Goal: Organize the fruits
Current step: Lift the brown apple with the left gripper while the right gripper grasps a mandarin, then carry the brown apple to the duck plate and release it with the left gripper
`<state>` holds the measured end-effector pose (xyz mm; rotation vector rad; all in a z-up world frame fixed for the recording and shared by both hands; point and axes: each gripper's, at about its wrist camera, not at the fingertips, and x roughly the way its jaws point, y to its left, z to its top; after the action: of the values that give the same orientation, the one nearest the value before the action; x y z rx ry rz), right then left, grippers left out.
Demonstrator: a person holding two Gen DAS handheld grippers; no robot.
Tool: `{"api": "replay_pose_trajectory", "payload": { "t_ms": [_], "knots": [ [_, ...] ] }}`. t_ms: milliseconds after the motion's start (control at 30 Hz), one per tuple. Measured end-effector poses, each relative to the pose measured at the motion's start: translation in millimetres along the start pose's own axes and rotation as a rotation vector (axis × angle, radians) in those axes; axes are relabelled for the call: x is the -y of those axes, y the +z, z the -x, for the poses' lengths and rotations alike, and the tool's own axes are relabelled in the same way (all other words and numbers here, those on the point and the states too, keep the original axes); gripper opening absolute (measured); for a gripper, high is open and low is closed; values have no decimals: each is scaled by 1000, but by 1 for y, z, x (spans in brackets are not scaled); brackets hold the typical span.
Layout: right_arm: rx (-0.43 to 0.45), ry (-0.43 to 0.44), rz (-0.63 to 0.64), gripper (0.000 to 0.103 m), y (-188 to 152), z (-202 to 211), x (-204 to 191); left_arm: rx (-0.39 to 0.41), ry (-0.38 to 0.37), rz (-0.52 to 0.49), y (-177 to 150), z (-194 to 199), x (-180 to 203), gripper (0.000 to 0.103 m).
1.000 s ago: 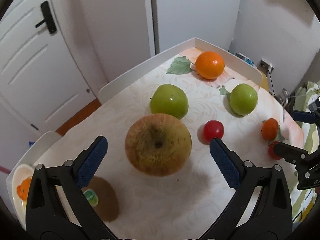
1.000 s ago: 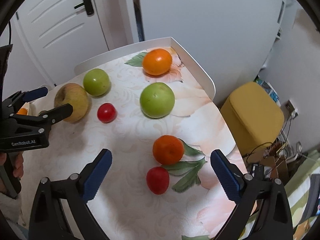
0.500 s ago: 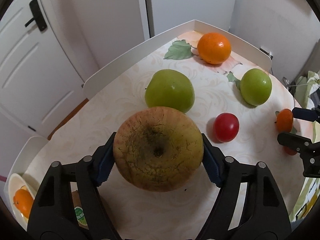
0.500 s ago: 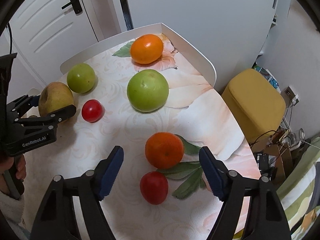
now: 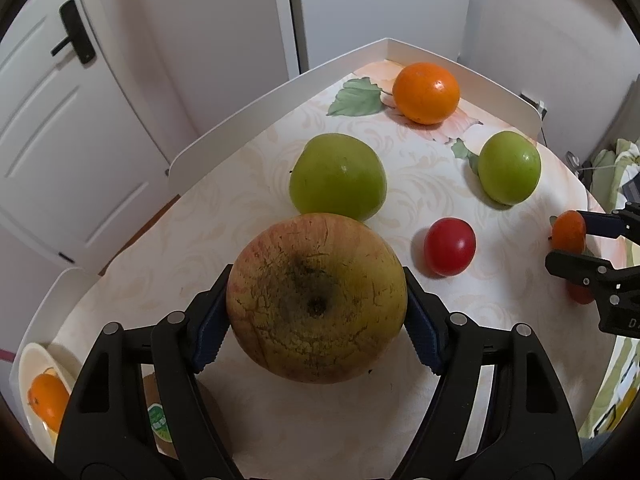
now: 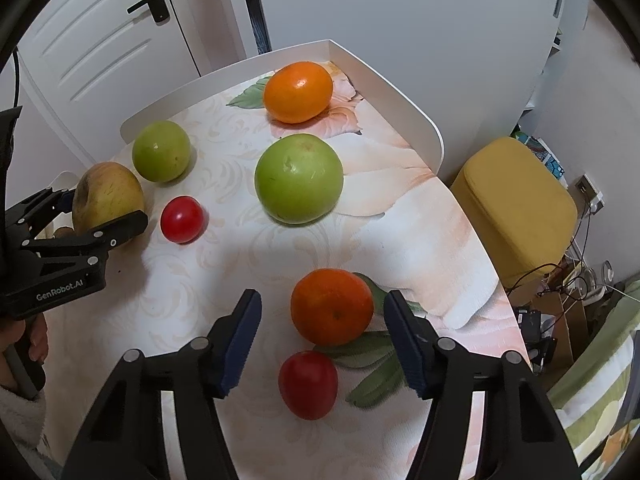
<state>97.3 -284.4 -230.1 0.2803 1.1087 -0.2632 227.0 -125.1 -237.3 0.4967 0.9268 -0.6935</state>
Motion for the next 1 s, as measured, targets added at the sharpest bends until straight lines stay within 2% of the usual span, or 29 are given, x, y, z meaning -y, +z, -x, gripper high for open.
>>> {"api": "replay_pose_trajectory", "payload": {
  "t_ms": [133,400,633,1000],
  "knots": [
    [-2,7,0,54,-1,-1,1,-4,3,5,-3,3,1,81],
    [7,16,21,37,0,1,2,-1,8,19,-8,13,6,81],
    [31,39,54,37,3,8,1,19,29,53,-13,32,11,81],
    [69,102,157,36,11,44,-8,73,88,180,-23,89,12,81]
  ]
}}
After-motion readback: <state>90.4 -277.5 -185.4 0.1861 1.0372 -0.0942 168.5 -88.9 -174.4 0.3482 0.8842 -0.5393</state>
